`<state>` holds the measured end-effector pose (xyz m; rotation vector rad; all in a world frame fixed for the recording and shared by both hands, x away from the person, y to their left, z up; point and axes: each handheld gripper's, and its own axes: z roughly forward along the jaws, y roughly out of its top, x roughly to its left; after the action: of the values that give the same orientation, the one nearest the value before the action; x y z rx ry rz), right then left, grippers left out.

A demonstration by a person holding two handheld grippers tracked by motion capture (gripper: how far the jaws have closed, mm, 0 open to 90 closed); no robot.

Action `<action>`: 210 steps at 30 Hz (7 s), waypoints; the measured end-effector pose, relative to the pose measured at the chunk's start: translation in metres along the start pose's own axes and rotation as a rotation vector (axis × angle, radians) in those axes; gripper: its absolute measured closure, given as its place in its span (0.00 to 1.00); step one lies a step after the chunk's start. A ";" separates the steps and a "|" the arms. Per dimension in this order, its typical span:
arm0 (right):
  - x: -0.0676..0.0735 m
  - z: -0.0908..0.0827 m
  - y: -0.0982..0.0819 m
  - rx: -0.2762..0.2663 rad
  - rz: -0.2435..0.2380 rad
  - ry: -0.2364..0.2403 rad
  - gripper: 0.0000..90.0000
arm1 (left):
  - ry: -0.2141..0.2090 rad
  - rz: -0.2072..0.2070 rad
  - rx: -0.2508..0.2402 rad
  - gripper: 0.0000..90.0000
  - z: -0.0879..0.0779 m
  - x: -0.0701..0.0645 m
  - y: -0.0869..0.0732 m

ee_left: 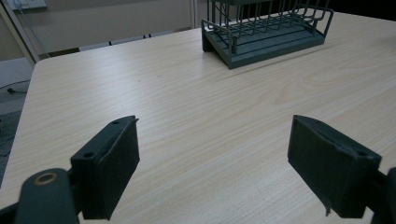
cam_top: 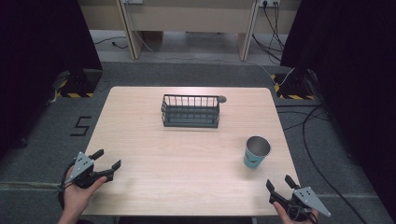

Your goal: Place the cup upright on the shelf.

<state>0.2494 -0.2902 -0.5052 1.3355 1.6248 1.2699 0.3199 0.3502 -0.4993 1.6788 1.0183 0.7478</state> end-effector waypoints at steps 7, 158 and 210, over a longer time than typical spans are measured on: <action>0.002 0.003 -0.001 -0.019 0.042 0.022 0.19 | -0.014 -0.001 -0.004 0.16 0.001 0.000 0.000; 0.061 0.126 0.088 -0.081 -0.102 0.135 0.19 | -0.041 -0.008 -0.006 0.16 0.002 0.000 0.000; 0.099 0.171 0.129 -0.117 -0.118 0.199 0.19 | -0.041 -0.006 -0.010 0.17 0.002 0.000 0.000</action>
<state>0.4210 -0.1495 -0.4261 1.0550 1.7075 1.4394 0.3219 0.3498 -0.5001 1.6752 0.9896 0.7103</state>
